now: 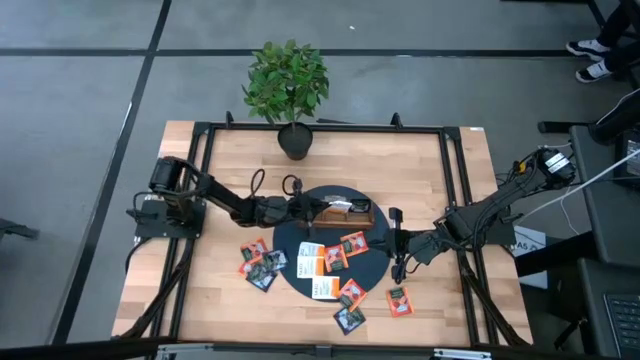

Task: Pick & Place Tea
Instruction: Put the white tea bag into the middle of the wooden organizer

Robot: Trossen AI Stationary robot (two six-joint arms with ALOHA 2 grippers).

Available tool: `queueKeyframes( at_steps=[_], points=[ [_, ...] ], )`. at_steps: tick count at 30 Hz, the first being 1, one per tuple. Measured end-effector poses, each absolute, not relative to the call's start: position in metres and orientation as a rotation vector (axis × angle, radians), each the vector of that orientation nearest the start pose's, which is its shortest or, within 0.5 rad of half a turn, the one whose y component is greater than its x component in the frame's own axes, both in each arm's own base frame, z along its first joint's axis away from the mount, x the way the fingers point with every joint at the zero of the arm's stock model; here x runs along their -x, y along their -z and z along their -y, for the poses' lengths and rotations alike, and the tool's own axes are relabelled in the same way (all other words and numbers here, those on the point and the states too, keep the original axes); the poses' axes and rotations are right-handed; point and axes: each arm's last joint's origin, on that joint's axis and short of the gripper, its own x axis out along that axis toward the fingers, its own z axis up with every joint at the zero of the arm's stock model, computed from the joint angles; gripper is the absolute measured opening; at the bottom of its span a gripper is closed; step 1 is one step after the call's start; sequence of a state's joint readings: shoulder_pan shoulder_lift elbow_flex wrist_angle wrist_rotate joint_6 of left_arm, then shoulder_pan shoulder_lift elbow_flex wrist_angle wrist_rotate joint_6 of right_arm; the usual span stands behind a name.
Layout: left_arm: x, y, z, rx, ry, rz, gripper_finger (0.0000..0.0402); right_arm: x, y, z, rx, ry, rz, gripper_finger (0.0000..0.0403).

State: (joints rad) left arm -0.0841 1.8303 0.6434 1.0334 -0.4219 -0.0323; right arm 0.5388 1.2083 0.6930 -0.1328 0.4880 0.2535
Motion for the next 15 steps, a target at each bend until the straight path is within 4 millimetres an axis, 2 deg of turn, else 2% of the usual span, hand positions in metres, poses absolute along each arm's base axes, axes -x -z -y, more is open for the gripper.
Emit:
queueKeyframes(
  at_steps=[6,15],
  points=[
    [-0.3289,-0.1309,0.0157,-0.015,-0.346,-0.17,0.0002,-0.216,-0.2254,-0.1133,0.072,0.022,-0.564,0.0026],
    [-0.3286,-0.1304,0.0151,-0.019,-0.359,-0.176,0.0002,-0.2159,-0.2254,-0.1134,0.073,0.022,-0.565,0.0026]
  ],
)
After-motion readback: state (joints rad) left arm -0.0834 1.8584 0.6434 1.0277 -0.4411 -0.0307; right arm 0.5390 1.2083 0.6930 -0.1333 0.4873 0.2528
